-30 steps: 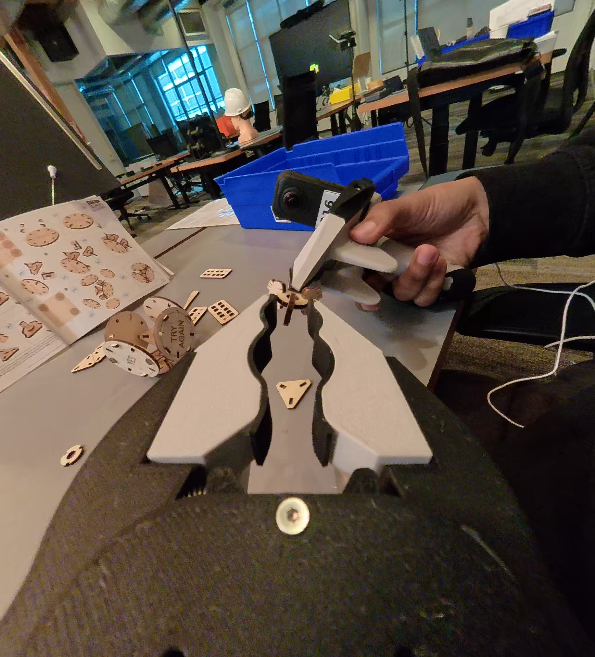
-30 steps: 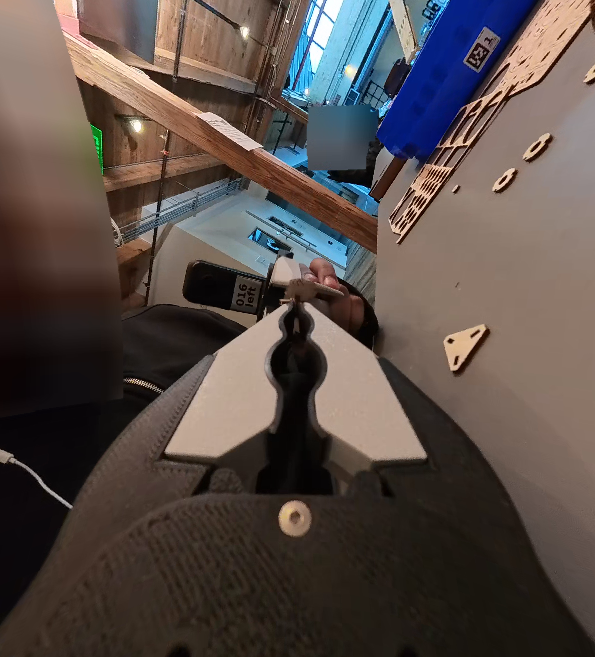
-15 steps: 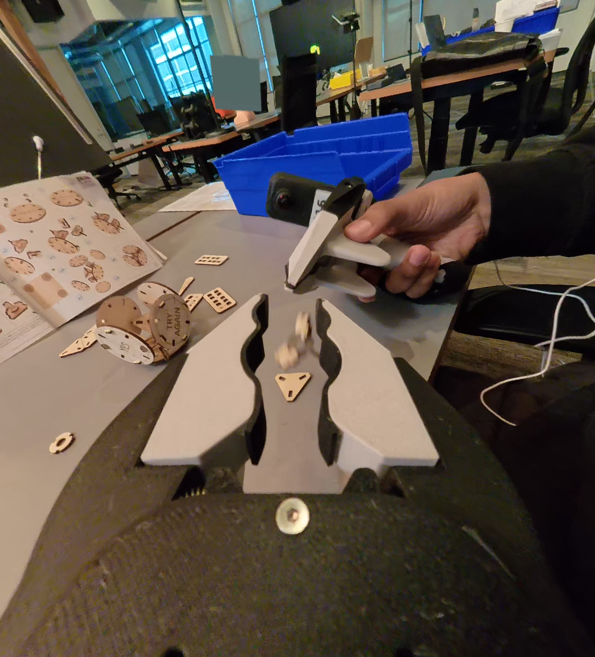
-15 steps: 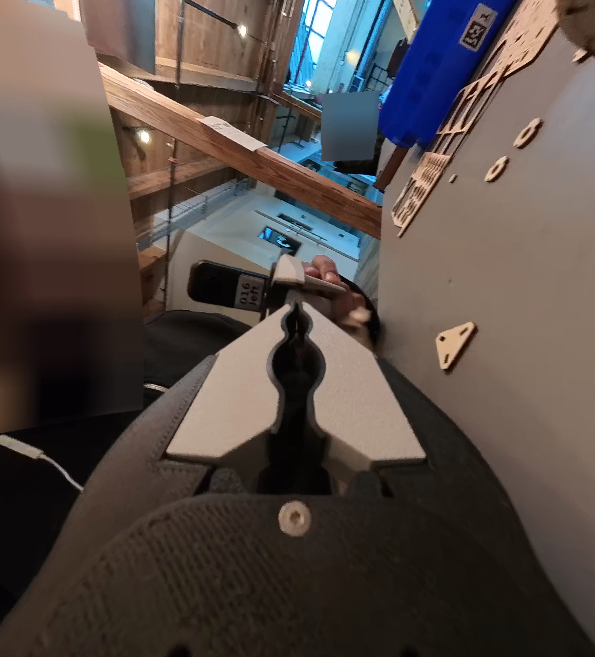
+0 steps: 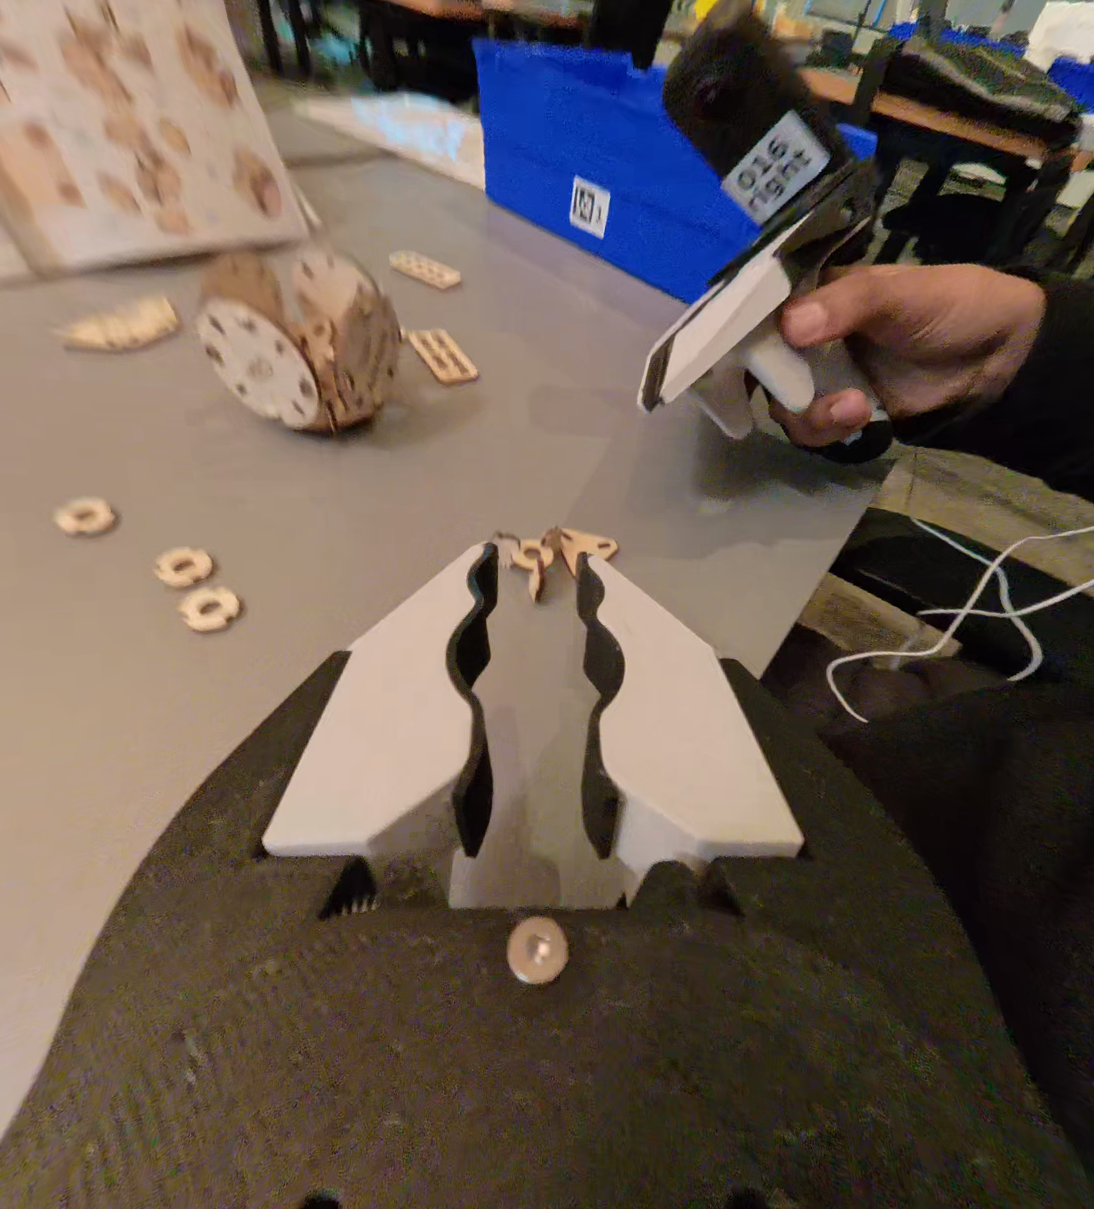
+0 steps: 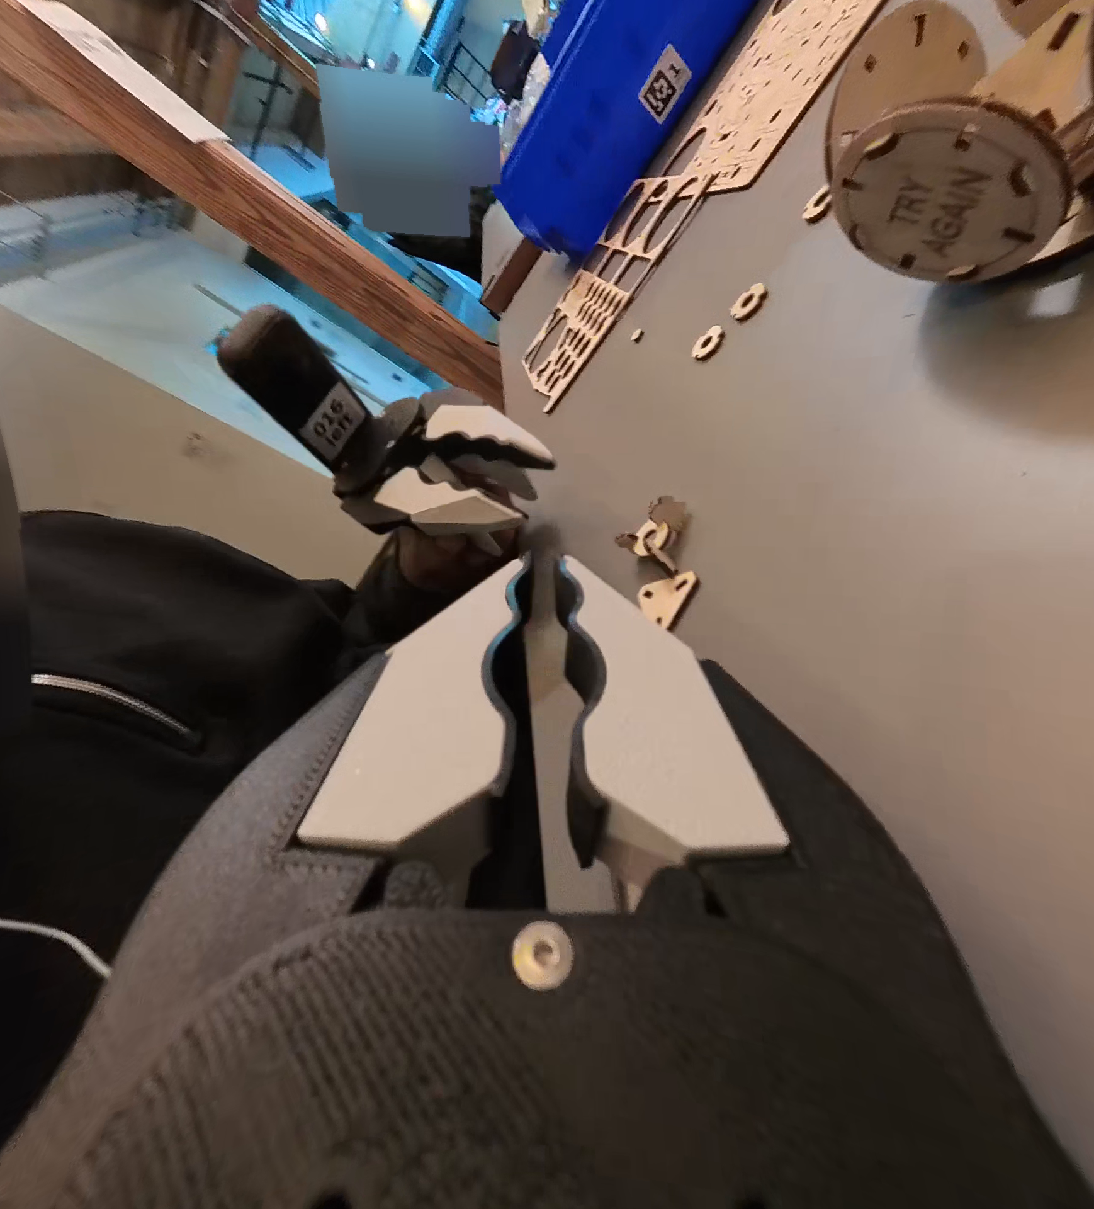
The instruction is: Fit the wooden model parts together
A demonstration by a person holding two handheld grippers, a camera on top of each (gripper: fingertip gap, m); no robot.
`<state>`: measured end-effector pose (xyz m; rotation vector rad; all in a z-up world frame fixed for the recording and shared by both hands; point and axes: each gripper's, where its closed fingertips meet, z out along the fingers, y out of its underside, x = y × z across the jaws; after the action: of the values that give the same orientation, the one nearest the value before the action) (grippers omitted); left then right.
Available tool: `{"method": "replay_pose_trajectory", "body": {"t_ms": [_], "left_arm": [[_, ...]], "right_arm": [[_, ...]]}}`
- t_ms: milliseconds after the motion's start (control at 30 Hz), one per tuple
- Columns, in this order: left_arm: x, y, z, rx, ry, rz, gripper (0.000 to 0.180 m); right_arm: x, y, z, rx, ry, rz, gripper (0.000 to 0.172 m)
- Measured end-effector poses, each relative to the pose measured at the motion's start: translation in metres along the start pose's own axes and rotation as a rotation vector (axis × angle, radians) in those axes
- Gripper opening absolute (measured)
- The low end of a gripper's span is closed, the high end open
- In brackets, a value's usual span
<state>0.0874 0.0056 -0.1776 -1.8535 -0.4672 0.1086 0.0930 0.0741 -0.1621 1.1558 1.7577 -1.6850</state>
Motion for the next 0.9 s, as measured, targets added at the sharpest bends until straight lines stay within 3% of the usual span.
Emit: {"method": "replay_pose_trajectory", "body": {"t_ms": [267, 367, 467, 567, 700, 900], "left_arm": [[0.001, 0.021, 0.021, -0.176, 0.055, -0.139, 0.019], [-0.001, 0.018, 0.021, -0.167, 0.063, -0.163, 0.016], [-0.007, 0.013, 0.019, -0.127, 0.097, -0.262, 0.016], [-0.012, 0.009, 0.016, -0.088, 0.125, -0.348, 0.016], [-0.013, 0.009, 0.015, -0.079, 0.128, -0.364, 0.016], [-0.011, 0.008, 0.014, -0.072, 0.133, -0.352, 0.016]], "right_arm": [[0.011, 0.014, 0.026, -0.115, 0.138, -0.216, 0.014], [0.006, 0.015, 0.034, -0.131, 0.257, -0.545, 0.019], [0.015, 0.017, 0.038, -0.219, 0.526, -0.991, 0.021], [0.025, 0.02, 0.044, -0.337, 0.735, -1.311, 0.015], [0.028, 0.025, 0.053, -0.413, 0.816, -1.518, 0.011], [0.042, 0.025, 0.055, -0.539, 0.917, -1.669, 0.012]]}}
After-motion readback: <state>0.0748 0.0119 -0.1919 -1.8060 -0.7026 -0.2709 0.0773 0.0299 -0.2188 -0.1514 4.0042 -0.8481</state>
